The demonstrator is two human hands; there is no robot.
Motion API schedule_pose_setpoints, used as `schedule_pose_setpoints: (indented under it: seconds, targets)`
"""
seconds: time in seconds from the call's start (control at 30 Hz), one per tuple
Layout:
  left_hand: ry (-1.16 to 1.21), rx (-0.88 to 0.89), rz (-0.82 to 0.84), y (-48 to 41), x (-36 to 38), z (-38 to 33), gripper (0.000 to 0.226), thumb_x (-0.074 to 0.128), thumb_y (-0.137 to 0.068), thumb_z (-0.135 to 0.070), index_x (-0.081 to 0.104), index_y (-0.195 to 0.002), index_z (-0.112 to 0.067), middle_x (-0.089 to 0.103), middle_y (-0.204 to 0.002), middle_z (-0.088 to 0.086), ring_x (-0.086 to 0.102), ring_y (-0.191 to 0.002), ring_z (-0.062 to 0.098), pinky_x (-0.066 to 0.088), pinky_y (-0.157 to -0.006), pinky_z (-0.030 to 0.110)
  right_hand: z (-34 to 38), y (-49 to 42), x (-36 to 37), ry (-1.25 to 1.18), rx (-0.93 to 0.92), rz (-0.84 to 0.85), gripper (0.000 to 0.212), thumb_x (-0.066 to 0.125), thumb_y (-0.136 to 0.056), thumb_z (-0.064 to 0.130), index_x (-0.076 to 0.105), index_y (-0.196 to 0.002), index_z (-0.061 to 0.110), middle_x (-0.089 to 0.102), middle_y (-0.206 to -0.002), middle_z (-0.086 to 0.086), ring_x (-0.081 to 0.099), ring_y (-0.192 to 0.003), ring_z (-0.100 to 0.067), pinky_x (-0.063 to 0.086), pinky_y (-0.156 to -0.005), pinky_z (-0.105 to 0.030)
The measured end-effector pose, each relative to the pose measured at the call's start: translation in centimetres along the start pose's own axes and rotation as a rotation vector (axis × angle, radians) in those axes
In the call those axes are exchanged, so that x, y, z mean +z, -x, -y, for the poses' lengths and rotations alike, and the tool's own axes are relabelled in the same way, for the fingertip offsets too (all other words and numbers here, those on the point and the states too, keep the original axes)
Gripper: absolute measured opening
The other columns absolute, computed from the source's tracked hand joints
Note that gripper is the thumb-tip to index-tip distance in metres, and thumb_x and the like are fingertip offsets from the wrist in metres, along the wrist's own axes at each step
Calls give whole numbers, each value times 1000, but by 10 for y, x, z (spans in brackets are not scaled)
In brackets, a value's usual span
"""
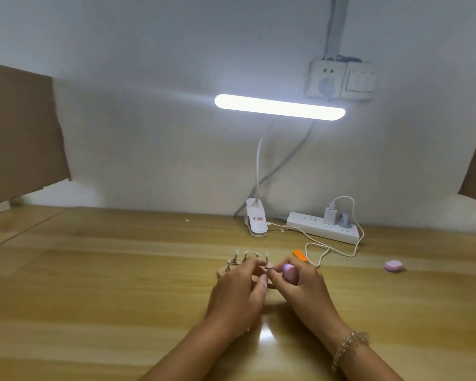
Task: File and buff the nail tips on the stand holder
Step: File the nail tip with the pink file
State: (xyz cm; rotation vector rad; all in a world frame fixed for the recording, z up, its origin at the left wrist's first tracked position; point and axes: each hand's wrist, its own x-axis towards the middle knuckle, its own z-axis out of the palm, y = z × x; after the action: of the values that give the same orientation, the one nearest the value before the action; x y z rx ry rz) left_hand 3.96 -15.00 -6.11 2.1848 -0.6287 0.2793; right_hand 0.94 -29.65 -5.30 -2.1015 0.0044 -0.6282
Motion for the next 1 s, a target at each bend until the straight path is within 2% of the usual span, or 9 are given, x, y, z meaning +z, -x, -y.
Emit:
schedule_pose_setpoints:
  seconds: [0.1,0.17,0.33,0.5,0.63,0.7,0.8,0.9,1.0]
  targets:
    - [180,-23,37,-2,-2,4,26,58,-97,-14,68,-119,-23,73,-110,-12,68,-100,4,52,-91,31,3,1,0,-76,45,70,8,73,-85,16,70,-78,15,72,-75,-8,67,-82,-31,52,-76,-41]
    - [290,-46,47,-3,-4,6,23,60,-97,-11,70,-115,-21,74,-107,-9,69,-101,3,53,-90,27,4,1,-1,-91,73,94,6,73,-86,18,73,-80,17,74,-78,-3,70,-84,-25,54,-81,-41]
    - [470,-134,56,-4,-4,6,22,61,-96,-10,73,-107,-25,78,-93,-2,69,-73,3,47,-54,13,3,0,0,-51,95,100,7,74,-85,27,68,-84,21,72,-79,2,67,-80,-13,51,-74,-29]
    - [471,-75,80,-7,-6,8,22,65,-93,-10,74,-91,-30,76,-94,-11,68,-84,-1,48,-72,17,3,1,-3,-18,157,117,30,73,-86,31,51,-95,13,65,-89,-7,57,-77,-14,46,-71,-28]
    - [461,-46,179,-8,-6,13,12,67,-93,-10,75,-98,-18,75,-99,-6,69,-93,6,53,-84,23,0,7,-7,56,121,137,40,73,-86,30,44,-104,10,58,-87,0,52,-71,-8,41,-63,-17]
    - [447,-27,254,-8,-10,16,14,65,-94,-9,71,-98,-21,72,-98,-7,66,-87,2,50,-79,18,2,10,-8,66,105,137,43,75,-85,30,41,-104,10,54,-78,4,48,-63,-1,38,-58,-13]
    - [410,-14,328,-9,-15,17,19,62,-93,-5,67,-100,-23,72,-105,-4,66,-85,11,47,-73,19,6,12,-11,15,154,156,44,77,-82,31,40,-101,15,56,-75,3,52,-65,-3,42,-65,-19]
    - [337,26,297,-7,-11,17,18,63,-93,-7,68,-97,-24,71,-99,-6,53,-63,-4,41,-64,14,9,15,-12,25,166,193,44,75,-84,32,38,-101,15,56,-79,-1,53,-69,-8,44,-67,-24]
    - [293,32,219,-6,-6,16,17,66,-92,-10,68,-91,-26,71,-91,-12,53,-58,-10,39,-62,13,12,16,-13,-63,227,220,37,62,-93,34,35,-106,12,53,-88,-2,51,-74,-9,44,-70,-28]
